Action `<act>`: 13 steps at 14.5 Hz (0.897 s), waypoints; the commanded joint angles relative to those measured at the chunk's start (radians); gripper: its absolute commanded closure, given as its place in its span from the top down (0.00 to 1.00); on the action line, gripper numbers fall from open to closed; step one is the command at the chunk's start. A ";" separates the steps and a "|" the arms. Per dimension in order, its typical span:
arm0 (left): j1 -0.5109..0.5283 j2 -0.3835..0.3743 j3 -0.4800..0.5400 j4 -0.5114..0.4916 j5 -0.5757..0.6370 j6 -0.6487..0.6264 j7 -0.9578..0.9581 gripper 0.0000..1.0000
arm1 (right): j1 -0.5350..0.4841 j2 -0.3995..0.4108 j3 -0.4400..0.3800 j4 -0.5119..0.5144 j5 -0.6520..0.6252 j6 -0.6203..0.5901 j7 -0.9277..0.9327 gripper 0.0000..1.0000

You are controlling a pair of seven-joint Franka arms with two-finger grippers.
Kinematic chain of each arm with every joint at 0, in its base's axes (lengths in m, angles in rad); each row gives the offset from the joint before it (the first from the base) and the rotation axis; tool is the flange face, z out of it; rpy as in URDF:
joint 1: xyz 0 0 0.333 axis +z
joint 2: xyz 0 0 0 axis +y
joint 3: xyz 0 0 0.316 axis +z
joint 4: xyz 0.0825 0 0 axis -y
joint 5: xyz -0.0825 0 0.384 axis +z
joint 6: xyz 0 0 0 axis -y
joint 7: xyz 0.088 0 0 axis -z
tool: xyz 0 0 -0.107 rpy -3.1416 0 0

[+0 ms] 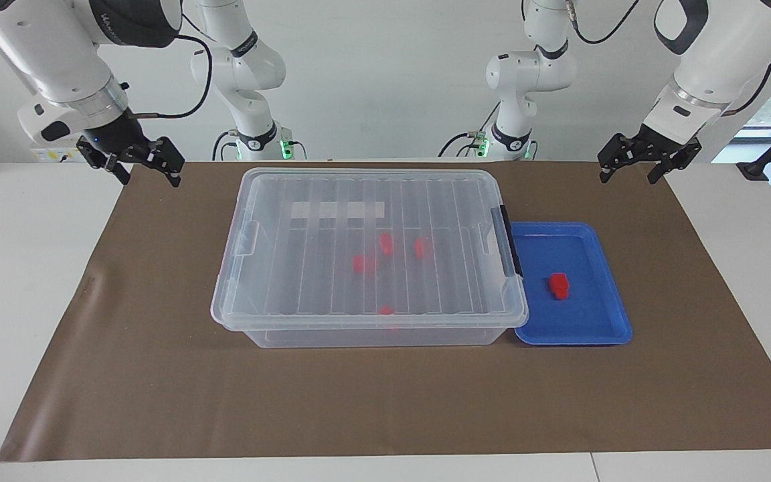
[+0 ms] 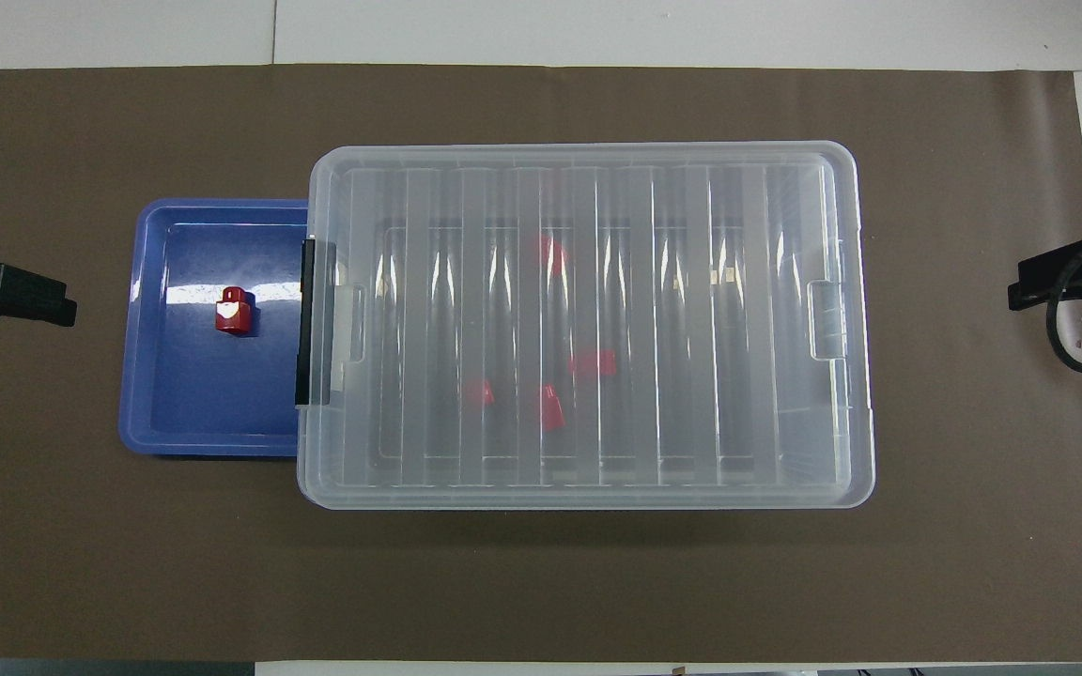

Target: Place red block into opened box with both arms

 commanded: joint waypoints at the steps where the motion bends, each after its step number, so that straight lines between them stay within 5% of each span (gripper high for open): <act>1: 0.008 -0.030 -0.004 -0.035 0.017 0.020 0.013 1.00 | 0.000 -0.008 -0.003 -0.013 0.000 0.016 -0.011 1.00; 6: 0.008 -0.030 -0.004 -0.035 0.017 0.020 0.013 1.00 | 0.002 -0.010 -0.003 -0.026 0.005 0.051 -0.009 1.00; 11: 0.008 -0.030 -0.004 -0.035 0.017 0.020 0.013 1.00 | 0.080 -0.083 0.002 -0.251 0.016 0.304 0.100 1.00; 13: 0.008 -0.030 -0.004 -0.035 0.017 0.020 0.013 1.00 | 0.109 -0.045 0.002 -0.255 0.016 0.344 0.130 1.00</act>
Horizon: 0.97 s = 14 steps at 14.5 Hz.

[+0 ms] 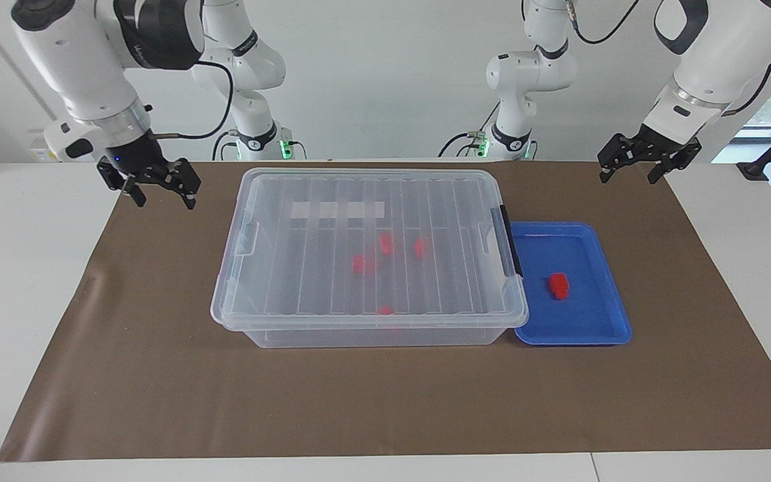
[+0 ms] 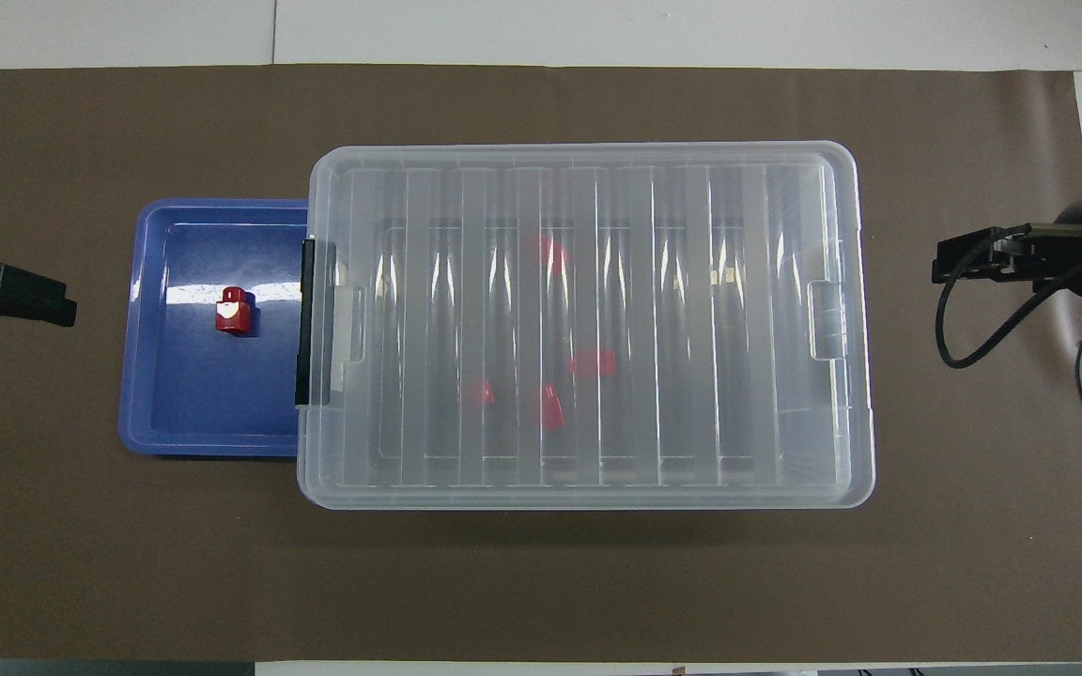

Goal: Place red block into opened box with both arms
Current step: 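Reach the right gripper to the near edge of the clear lid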

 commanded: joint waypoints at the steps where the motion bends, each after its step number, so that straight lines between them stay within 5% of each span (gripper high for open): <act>1: 0.008 -0.030 -0.004 -0.035 0.017 0.020 0.013 1.00 | 0.027 -0.001 0.001 -0.065 0.009 0.079 0.059 1.00; 14: 0.008 -0.030 -0.004 -0.035 0.017 0.020 0.013 1.00 | 0.023 0.002 0.001 -0.258 0.009 0.229 0.047 1.00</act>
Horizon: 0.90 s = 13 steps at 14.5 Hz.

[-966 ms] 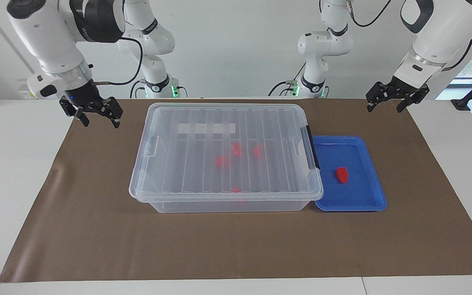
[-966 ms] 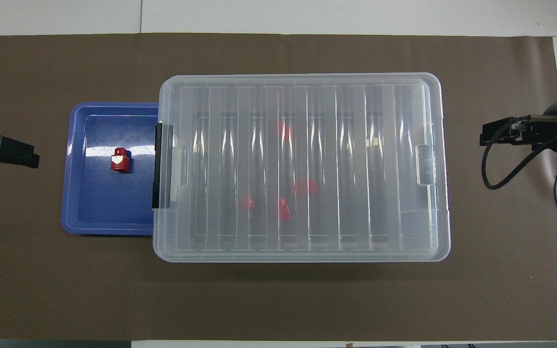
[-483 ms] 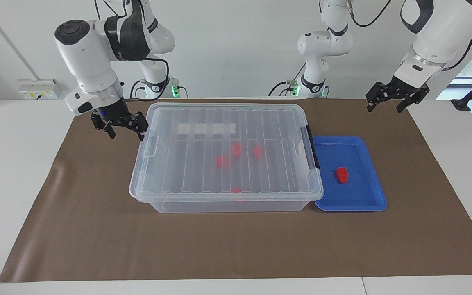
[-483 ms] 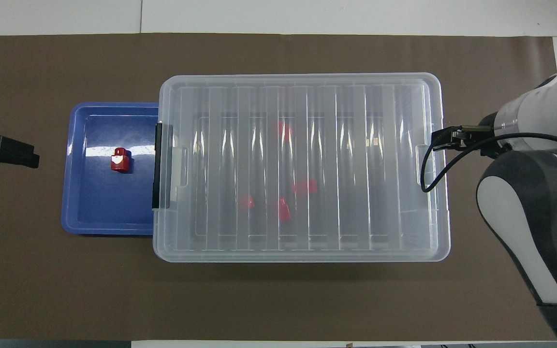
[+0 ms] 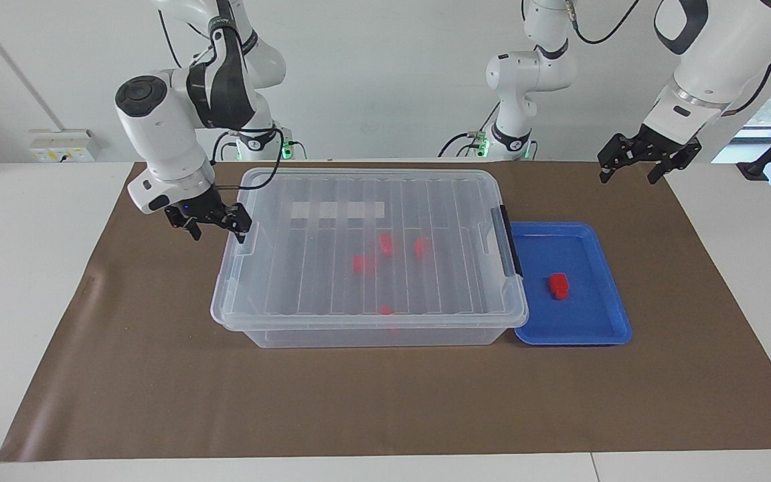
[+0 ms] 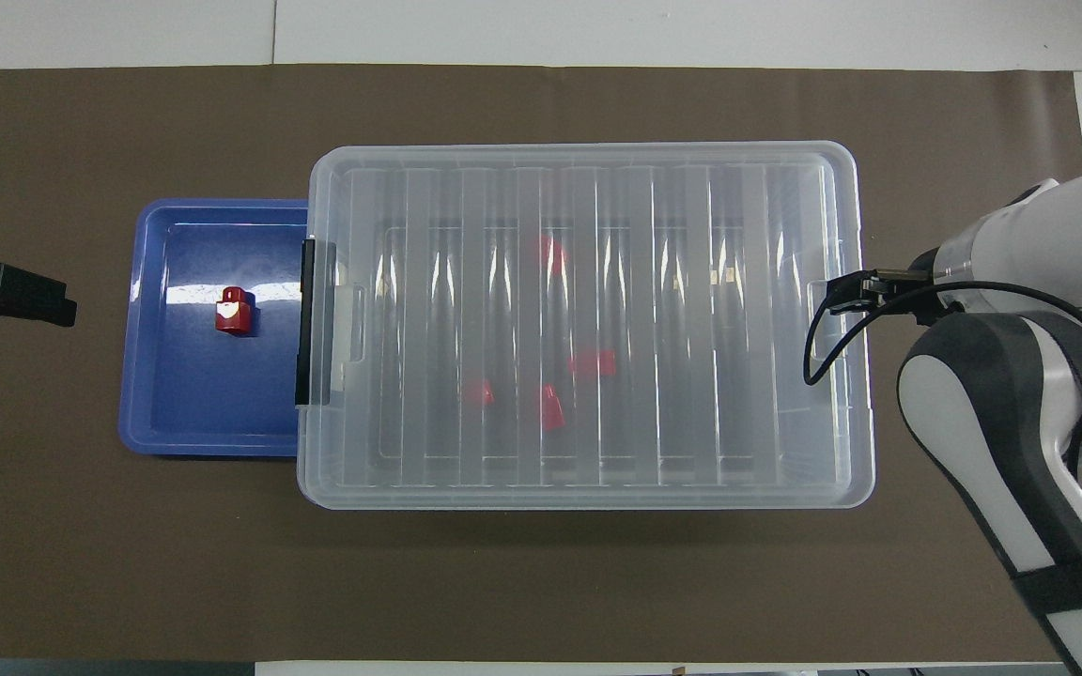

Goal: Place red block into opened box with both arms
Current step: 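Reach the right gripper to the near edge of the clear lid, then slide the clear lid toward the right gripper to open the box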

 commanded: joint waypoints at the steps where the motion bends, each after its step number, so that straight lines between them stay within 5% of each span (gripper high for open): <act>1: 0.008 -0.029 -0.004 -0.035 0.017 0.020 0.013 1.00 | -0.041 -0.031 0.006 -0.039 0.009 0.022 -0.050 1.00; 13: 0.008 -0.029 -0.004 -0.035 0.017 0.020 0.013 1.00 | -0.195 -0.028 0.004 -0.039 0.006 0.043 -0.331 1.00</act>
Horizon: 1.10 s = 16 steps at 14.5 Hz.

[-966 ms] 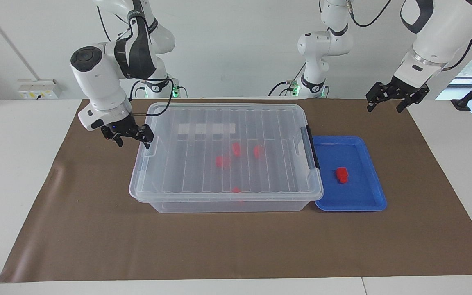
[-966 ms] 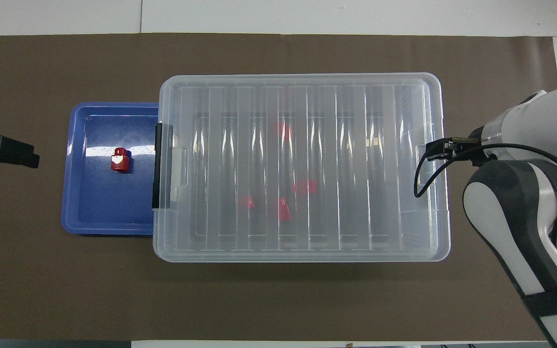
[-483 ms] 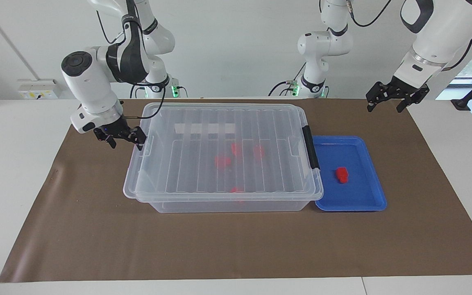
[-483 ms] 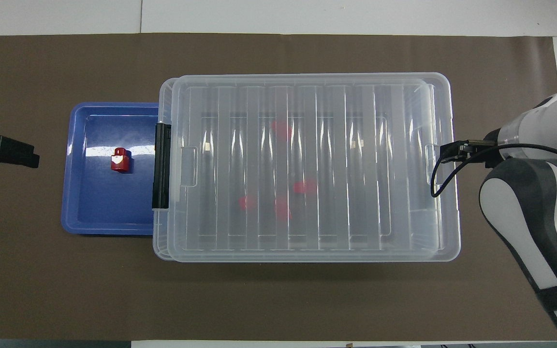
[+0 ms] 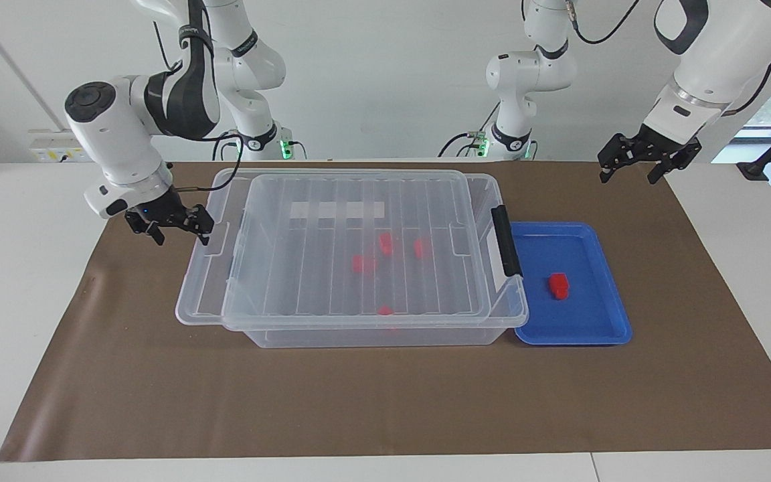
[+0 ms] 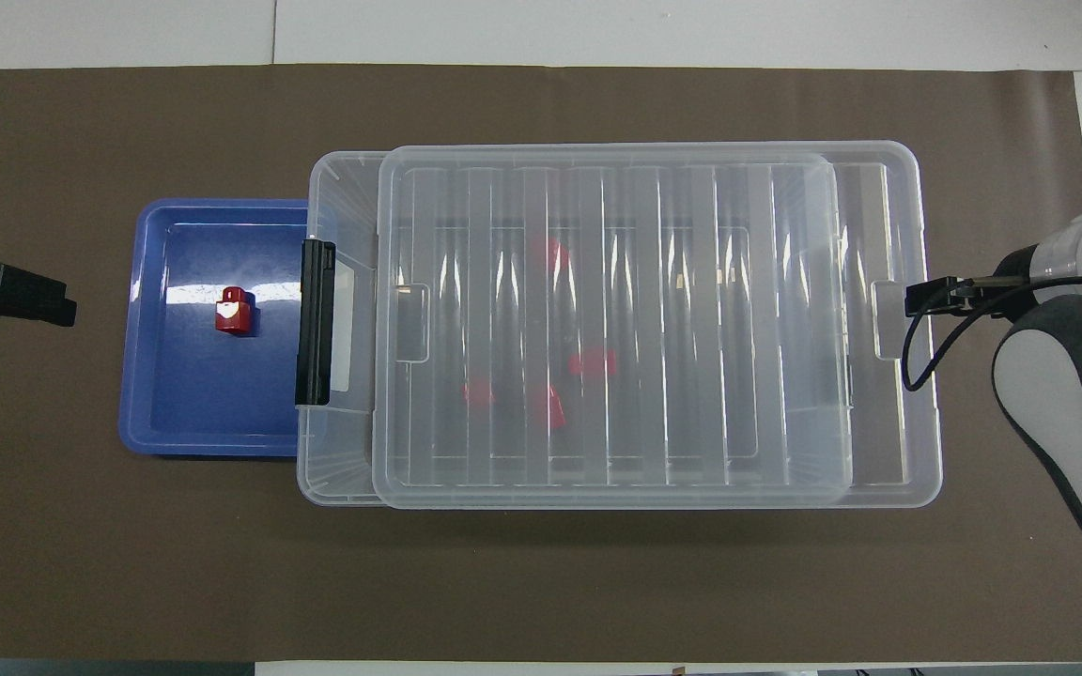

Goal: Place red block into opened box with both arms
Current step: 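Slide the clear lid toward the right gripper to open the box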

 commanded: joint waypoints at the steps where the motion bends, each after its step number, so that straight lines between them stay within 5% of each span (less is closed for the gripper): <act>1: 0.008 -0.029 -0.004 -0.035 0.017 0.020 0.013 1.00 | -0.049 -0.020 0.006 -0.027 0.004 0.025 -0.086 1.00; 10: -0.004 -0.032 -0.006 -0.038 0.017 -0.014 0.012 1.00 | -0.164 -0.008 0.006 -0.004 -0.002 0.025 -0.292 1.00; 16: -0.016 -0.043 -0.009 -0.213 0.017 0.240 0.010 1.00 | -0.208 -0.006 0.004 -0.002 -0.011 0.047 -0.362 1.00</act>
